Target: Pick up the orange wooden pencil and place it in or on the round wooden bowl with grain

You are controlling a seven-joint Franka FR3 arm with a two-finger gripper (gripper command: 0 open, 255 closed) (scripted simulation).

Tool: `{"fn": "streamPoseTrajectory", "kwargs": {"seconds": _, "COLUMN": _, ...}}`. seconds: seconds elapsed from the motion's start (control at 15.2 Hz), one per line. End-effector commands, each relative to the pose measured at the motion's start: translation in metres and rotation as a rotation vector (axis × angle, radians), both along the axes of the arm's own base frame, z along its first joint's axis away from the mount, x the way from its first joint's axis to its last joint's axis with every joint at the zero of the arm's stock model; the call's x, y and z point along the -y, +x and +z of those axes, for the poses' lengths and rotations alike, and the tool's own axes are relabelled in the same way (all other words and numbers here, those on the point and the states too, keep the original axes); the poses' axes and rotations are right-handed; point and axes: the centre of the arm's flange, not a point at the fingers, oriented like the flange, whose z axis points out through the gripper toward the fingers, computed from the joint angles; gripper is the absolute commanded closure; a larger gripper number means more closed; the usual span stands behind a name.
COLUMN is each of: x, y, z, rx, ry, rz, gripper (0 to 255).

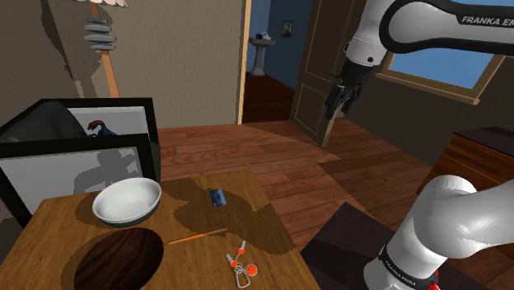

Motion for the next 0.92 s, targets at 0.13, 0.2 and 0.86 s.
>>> {"fn": "streamPoseTrajectory", "kwargs": {"seconds": 0.13, "x": -0.016, "y": 0.017, "z": -0.013, "rx": -0.002, "ry": -0.013, "rz": 0.059, "gripper": 0}}
{"fn": "streamPoseTrajectory", "kwargs": {"seconds": 0.2, "x": -0.024, "y": 0.025, "z": -0.02, "rx": -0.003, "ry": -0.019, "rz": 0.089, "gripper": 0}}
{"fn": "streamPoseTrajectory", "kwargs": {"seconds": 0.86, "x": -0.117, "y": 0.091, "z": -0.089, "rx": -0.015, "ry": -0.084, "rz": 0.386, "gripper": 0}}
